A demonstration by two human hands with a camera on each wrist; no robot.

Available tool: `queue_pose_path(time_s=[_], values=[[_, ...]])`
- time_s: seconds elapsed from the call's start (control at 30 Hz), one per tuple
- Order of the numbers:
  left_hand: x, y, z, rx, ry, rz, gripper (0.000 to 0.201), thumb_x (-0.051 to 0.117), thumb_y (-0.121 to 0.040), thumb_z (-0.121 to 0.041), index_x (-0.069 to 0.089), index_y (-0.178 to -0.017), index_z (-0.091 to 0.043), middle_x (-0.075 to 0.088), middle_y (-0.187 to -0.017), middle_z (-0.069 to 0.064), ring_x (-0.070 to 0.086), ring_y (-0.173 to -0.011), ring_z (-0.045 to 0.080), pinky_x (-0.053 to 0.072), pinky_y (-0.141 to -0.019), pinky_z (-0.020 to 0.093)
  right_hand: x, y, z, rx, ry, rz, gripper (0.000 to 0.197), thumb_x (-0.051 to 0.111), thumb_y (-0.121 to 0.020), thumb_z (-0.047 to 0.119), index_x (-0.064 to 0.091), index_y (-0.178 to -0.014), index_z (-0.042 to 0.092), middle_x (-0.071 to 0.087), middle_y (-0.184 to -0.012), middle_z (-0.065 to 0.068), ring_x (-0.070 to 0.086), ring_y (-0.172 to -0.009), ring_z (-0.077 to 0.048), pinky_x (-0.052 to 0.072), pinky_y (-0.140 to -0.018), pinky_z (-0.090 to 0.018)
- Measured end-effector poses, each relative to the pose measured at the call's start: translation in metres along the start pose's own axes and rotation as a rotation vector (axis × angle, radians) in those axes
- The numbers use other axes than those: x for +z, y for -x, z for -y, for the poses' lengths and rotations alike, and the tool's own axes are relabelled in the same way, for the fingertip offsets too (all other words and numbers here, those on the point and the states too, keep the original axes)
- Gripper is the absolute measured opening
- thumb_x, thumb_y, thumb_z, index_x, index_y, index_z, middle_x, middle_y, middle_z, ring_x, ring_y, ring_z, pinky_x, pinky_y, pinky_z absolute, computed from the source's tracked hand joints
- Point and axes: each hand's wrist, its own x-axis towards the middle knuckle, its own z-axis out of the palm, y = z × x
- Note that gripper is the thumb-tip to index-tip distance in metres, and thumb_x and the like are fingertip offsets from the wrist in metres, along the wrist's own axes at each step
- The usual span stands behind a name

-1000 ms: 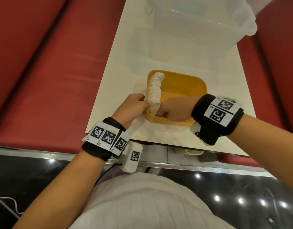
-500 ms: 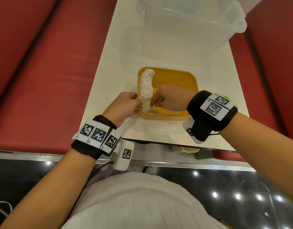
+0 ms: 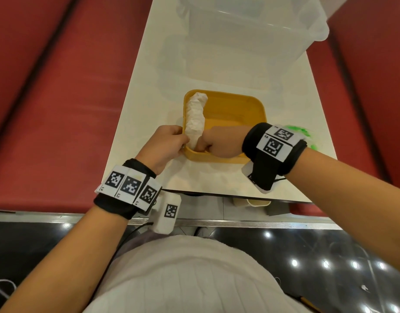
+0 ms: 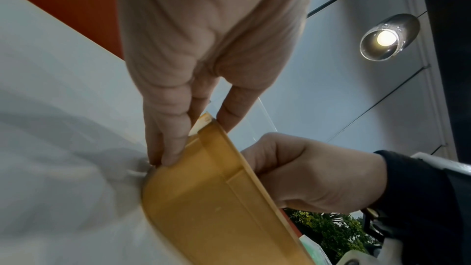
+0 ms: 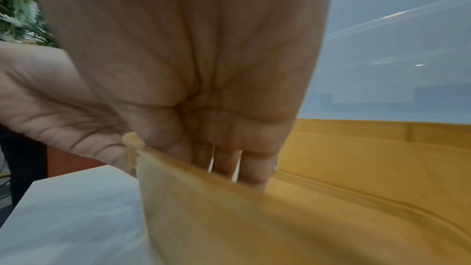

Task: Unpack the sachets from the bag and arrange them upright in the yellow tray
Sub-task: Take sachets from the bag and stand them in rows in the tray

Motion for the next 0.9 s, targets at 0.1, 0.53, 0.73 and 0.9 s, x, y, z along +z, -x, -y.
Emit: queue_pose_path(time_s=[0.1, 0.53, 0.73, 0.9], values=[[0.001, -0.002, 0.001, 0.012, -0.001, 0.012, 0.022, 0.048, -0.093, 0.001, 0.065, -0.107, -0.001, 0.064, -0.120, 0.025, 0.060, -0.115, 0.037, 0.047, -0.101, 0.050, 0.002, 0.002, -0.006, -0.004, -0.037, -0.030, 0.043, 0.035, -0.094, 0.001, 0.060, -0.123, 0.019, 0.058, -0.105, -0.001, 0.052, -0.093, -0.021, 0.039, -0.084, -0.026], [0.000, -0.002, 0.001, 0.032, -0.012, 0.019, 0.022, 0.047, -0.092, 0.003, 0.066, -0.102, -0.004, 0.065, -0.119, 0.024, 0.061, -0.115, 0.036, 0.047, -0.102, 0.049, -0.002, -0.011, 0.000, 0.004, 0.103, 0.042, 0.037, 0.034, -0.096, 0.002, 0.059, -0.123, 0.005, 0.058, -0.121, -0.013, 0.056, -0.104, -0.030, 0.047, -0.094, -0.037], [-0.001, -0.001, 0.002, 0.039, -0.018, 0.039, 0.024, 0.047, -0.092, 0.003, 0.067, -0.097, -0.010, 0.066, -0.117, 0.022, 0.061, -0.114, 0.036, 0.046, -0.103, 0.050, 0.002, -0.015, -0.003, 0.012, 0.105, 0.007, 0.034, 0.036, -0.096, 0.004, 0.059, -0.121, 0.005, 0.059, -0.117, -0.013, 0.057, -0.098, -0.029, 0.049, -0.089, -0.035], [-0.001, -0.002, 0.001, 0.040, -0.036, 0.040, 0.025, 0.047, -0.091, 0.004, 0.067, -0.104, -0.003, 0.066, -0.116, 0.023, 0.062, -0.113, 0.036, 0.047, -0.101, 0.050, 0.001, -0.018, -0.006, 0.024, 0.121, -0.006, 0.032, 0.038, -0.096, 0.004, 0.061, -0.118, 0.006, 0.060, -0.113, -0.013, 0.056, -0.092, -0.026, 0.046, -0.081, -0.031]])
